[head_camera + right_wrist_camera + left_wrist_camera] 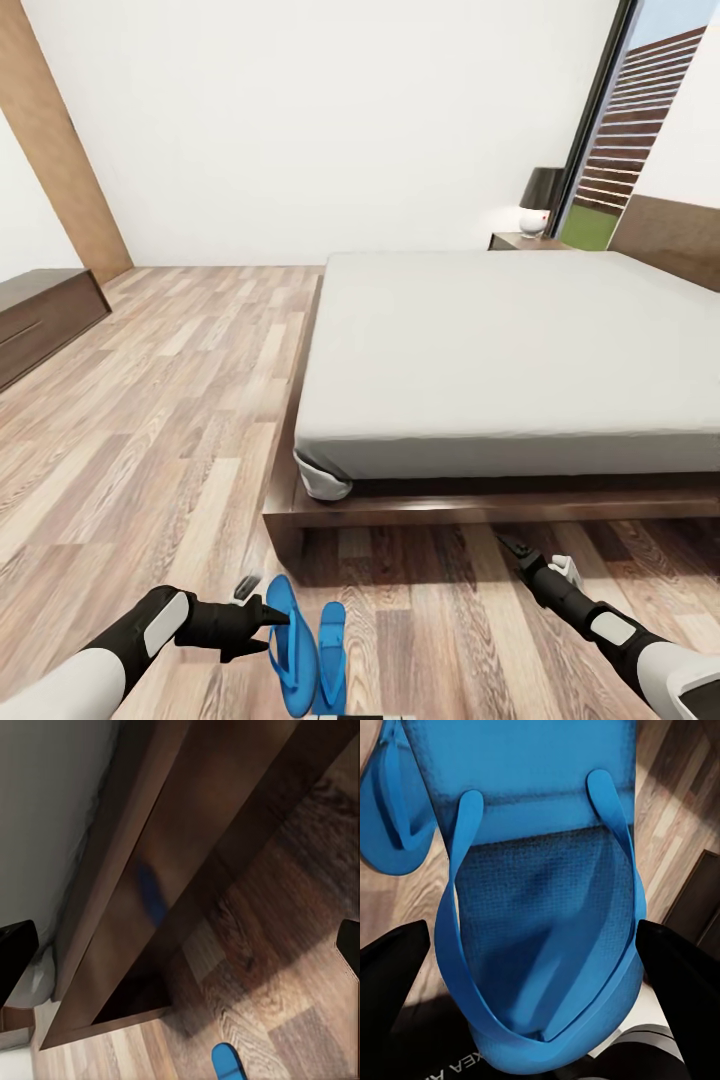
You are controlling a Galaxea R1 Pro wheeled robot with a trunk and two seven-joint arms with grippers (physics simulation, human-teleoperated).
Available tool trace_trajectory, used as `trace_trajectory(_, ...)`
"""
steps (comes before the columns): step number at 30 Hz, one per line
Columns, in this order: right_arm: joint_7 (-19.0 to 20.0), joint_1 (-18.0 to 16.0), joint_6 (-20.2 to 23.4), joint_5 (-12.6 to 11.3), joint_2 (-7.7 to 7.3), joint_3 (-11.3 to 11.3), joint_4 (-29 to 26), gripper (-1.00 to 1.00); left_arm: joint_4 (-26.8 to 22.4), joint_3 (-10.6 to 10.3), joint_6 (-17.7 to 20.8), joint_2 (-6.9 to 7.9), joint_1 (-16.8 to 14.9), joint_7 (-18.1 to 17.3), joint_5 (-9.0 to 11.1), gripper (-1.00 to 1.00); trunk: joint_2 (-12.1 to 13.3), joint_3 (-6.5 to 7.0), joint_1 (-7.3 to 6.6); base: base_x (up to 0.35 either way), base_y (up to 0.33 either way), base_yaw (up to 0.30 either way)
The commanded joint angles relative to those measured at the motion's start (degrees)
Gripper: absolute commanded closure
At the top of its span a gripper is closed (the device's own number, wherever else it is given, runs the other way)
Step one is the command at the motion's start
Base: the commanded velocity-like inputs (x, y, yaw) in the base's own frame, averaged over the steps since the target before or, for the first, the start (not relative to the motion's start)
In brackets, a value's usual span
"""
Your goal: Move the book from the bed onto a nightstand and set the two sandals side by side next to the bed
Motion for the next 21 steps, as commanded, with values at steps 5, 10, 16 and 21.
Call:
trace_trajectory(5, 0.3, -0.1, 0.5, -0.6, 0.01, 0.3, 0.2, -1.0, 0.0, -0.2, 0.1, 0.04, 0.0, -0.2, -0.1, 1.0, 0.0, -0.05, -0.01, 0.0, -0.109, 0.0)
trace_trajectory(10, 0.3, -0.1, 0.5, -0.6, 0.01, 0.4, 0.2, -1.0, 0.0, -0.1, 0.1, 0.04, 0.0, -0.2, -0.1, 1.0, 0.0, -0.05, -0.01, 0.0, -0.109, 0.0)
trace_trajectory(16, 0.4, -0.1, 0.5, -0.5, 0.01, 0.4, 0.2, -1.0, 0.0, -0.1, 0.1, 0.04, 0.0, -0.3, -0.1, 1.0, 0.0, -0.05, -0.01, 0.0, -0.109, 0.0)
trace_trajectory(21, 0.4, -0.1, 0.5, -0.5, 0.01, 0.4, 0.2, -1.0, 0.0, 0.0, 0.1, 0.04, 0.0, -0.3, -0.1, 1.0, 0.0, -0.05, -0.01, 0.0, -0.109, 0.0)
